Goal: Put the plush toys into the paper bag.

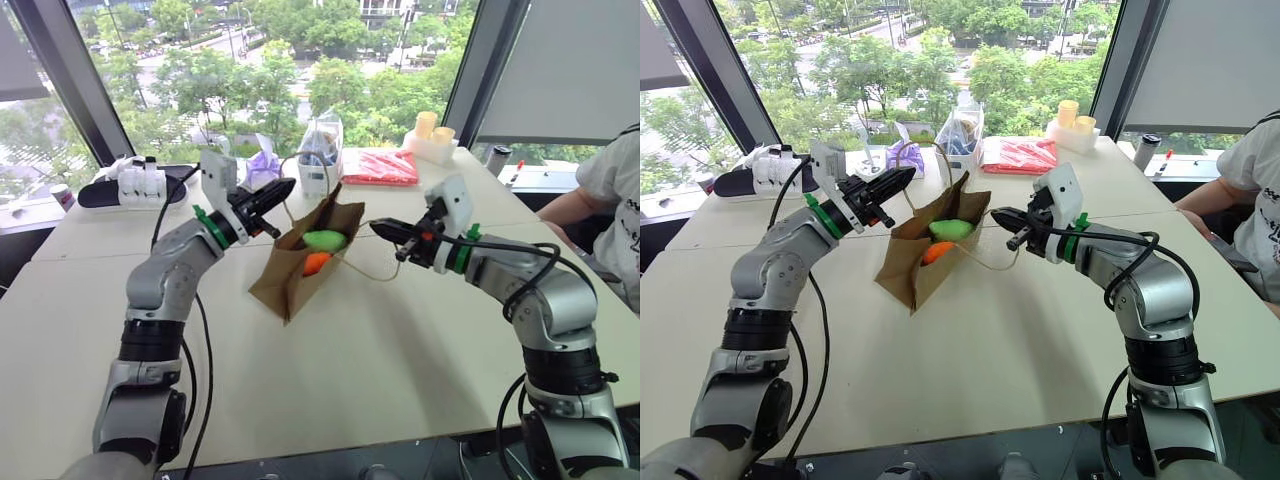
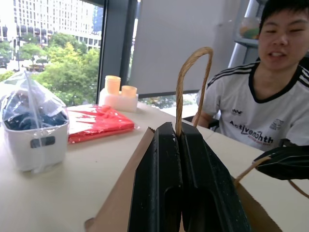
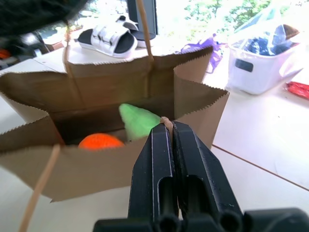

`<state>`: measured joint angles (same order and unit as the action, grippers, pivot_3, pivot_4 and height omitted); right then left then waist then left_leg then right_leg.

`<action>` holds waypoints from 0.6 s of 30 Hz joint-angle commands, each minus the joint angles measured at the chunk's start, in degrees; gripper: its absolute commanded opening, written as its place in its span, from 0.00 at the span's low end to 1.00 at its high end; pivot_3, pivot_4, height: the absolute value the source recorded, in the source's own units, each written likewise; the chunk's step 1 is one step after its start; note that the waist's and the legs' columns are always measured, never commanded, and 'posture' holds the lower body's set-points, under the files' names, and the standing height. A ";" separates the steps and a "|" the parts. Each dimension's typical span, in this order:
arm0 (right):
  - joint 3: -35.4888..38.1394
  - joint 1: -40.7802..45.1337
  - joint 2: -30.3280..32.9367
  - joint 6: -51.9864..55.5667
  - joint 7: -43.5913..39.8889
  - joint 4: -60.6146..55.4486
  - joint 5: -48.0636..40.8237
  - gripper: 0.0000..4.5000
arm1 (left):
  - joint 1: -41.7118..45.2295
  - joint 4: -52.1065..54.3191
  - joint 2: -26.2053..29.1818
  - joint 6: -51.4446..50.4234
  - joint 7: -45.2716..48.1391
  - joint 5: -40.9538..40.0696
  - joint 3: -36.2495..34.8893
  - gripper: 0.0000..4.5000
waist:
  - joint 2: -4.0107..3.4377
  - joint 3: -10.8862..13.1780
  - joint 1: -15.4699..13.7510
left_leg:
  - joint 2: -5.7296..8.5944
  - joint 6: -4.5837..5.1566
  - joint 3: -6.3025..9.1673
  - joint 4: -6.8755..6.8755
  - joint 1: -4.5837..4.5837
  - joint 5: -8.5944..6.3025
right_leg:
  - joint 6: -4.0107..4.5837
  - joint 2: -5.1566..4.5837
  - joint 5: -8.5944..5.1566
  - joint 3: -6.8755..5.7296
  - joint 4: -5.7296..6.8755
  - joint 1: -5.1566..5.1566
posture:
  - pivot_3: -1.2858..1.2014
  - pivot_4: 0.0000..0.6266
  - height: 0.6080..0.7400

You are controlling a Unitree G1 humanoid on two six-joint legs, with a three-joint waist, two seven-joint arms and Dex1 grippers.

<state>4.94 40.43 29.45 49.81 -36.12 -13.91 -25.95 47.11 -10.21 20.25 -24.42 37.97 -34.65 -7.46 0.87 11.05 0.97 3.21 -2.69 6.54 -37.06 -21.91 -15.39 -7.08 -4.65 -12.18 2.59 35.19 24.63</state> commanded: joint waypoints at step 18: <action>1.83 -0.65 1.06 0.59 2.48 -0.55 -4.84 0.06 | -2.91 1.31 1.75 -0.55 5.40 6.21 5.13 0.06 | -0.01 0.00 -0.11 | 0.02 0.00 0.03 -0.04 -0.18 0.00 | 0.00 -0.01 0.01 0.00 0.03 0.15 | 0.52 0.24 1.00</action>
<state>5.80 39.14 29.53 50.87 -33.17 -12.96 -30.31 43.29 -12.29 21.39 -24.71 42.50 -28.21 -2.19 0.86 11.05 0.86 3.22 -2.69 6.56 -37.11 -22.14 -15.39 -7.08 -4.67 -12.17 2.59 35.24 24.83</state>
